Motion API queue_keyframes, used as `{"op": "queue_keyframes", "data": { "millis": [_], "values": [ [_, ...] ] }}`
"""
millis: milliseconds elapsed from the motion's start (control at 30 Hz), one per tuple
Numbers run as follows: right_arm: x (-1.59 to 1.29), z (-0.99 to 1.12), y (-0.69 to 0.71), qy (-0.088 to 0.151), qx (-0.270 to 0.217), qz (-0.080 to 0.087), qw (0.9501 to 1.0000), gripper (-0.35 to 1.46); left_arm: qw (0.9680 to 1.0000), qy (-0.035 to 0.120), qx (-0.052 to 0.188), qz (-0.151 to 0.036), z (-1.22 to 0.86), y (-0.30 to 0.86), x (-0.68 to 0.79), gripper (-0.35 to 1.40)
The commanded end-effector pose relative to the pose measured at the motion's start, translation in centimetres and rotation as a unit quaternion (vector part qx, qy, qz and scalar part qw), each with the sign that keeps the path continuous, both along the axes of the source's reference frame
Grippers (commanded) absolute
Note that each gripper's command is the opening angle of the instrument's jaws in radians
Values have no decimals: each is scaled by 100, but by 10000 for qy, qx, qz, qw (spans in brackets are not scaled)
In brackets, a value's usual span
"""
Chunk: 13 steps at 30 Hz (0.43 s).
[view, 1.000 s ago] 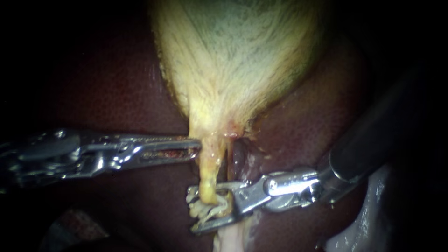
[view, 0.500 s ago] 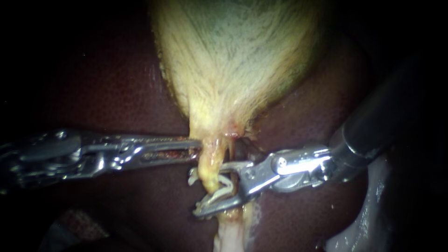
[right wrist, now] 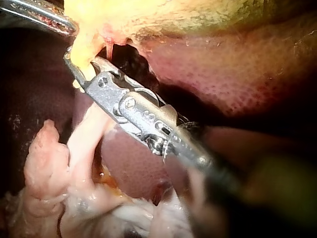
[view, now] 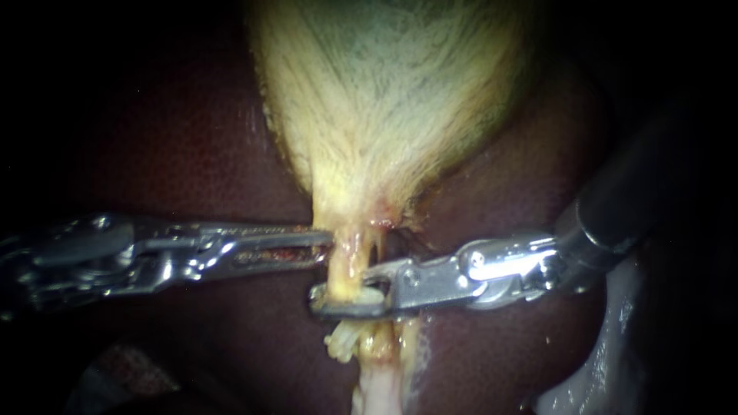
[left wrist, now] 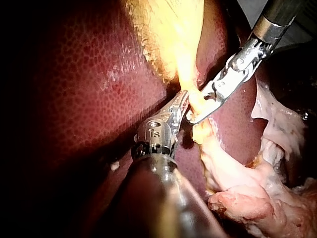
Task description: Clipping third clip left tube
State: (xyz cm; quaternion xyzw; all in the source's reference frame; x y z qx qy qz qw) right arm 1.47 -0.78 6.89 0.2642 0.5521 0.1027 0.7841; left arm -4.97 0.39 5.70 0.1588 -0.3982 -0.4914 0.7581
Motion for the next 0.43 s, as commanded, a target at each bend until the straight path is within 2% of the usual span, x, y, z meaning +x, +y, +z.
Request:
{"op": "queue_keyframes", "data": {
  "millis": [33,433],
  "values": [
    [0,1,0,-4,-2,4,10000,-35,10000,1,-1,-1,0,0,0,-35],
    [0,1,-3,-3,-9,0,10000,-35,10000,2,-2,-1,1,0,0,-35]
  ]
}}
